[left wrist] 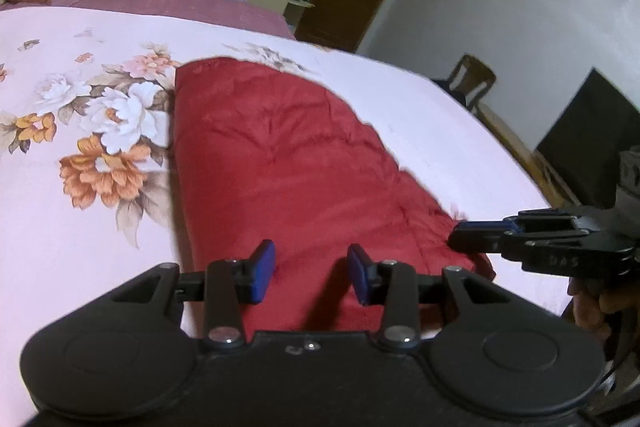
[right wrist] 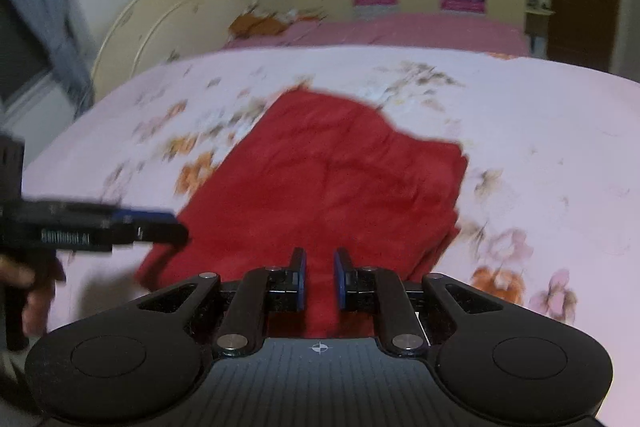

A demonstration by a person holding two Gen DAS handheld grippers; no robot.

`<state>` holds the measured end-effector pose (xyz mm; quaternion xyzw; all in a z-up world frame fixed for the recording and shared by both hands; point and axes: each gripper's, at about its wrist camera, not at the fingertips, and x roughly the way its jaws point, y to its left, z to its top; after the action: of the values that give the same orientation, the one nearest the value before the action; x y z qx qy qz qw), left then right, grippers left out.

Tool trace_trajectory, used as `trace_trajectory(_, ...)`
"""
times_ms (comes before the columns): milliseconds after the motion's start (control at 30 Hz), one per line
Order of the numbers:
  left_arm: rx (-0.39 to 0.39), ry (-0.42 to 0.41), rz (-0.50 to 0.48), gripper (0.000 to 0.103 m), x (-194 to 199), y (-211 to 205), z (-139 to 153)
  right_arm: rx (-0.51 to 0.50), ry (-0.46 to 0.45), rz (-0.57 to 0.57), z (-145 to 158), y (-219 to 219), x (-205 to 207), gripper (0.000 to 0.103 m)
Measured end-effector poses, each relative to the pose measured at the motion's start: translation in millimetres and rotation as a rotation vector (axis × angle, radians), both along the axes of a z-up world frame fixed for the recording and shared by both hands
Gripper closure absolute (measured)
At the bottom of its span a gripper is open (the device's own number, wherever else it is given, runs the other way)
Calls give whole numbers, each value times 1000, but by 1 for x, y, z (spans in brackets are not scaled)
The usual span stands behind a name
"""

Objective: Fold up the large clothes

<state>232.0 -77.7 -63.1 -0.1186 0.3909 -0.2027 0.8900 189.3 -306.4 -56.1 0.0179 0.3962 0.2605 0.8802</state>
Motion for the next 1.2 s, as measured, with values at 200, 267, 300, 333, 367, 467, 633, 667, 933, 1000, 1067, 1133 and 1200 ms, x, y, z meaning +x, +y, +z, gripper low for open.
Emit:
trace_trajectory(200, 60, 15, -32, 66, 2, -11, -27, -13, 109, -58, -62, 3, 4, 89)
trace_trajectory(267, 45, 33, -23, 66, 5, -9, -32, -3, 122, -67, -73, 2, 8, 89)
trace_trajectory(300, 32, 45, -20, 66, 7, -6, -30, -11, 125, -61, -73, 4, 11, 89)
trace_trajectory(333, 14, 59, -21, 66, 9, -2, -27, -17, 133, -51, -71, 4, 13, 89)
trace_trajectory(367, -4, 63, -15, 67, 10, 2, -21, -21, 144, -36, -65, 2, 15, 89)
trace_trajectory(467, -27, -34, 20, 62, 16, 17, 7, 10, 58, -61, -27, -14, 17, 89)
trace_trajectory(633, 4, -140, 54, 62, 83, 23, 20, 45, -96, -117, 11, -9, 69, 89)
trace_trajectory(667, 10, -143, 60, 63, 100, 22, 17, 42, -110, -123, 12, 1, 89, 89)
trace_trajectory(933, 40, -80, 41, 64, 179, -4, -9, 4, -51, -87, -19, 54, 183, 89)
trace_trajectory(1000, 48, -64, 35, 64, 187, -11, -16, -20, -34, -92, -34, 53, 194, 89)
trace_trajectory(1067, 55, -52, 32, 64, 195, -15, -21, -26, -22, -117, -47, 50, 200, 89)
trace_trajectory(1133, 68, -35, 26, 64, 202, -19, -27, -14, -4, -143, -56, 43, 205, 89)
trace_trajectory(1200, 80, -23, 21, 64, 208, -23, -33, -8, 12, -154, -66, 38, 209, 89)
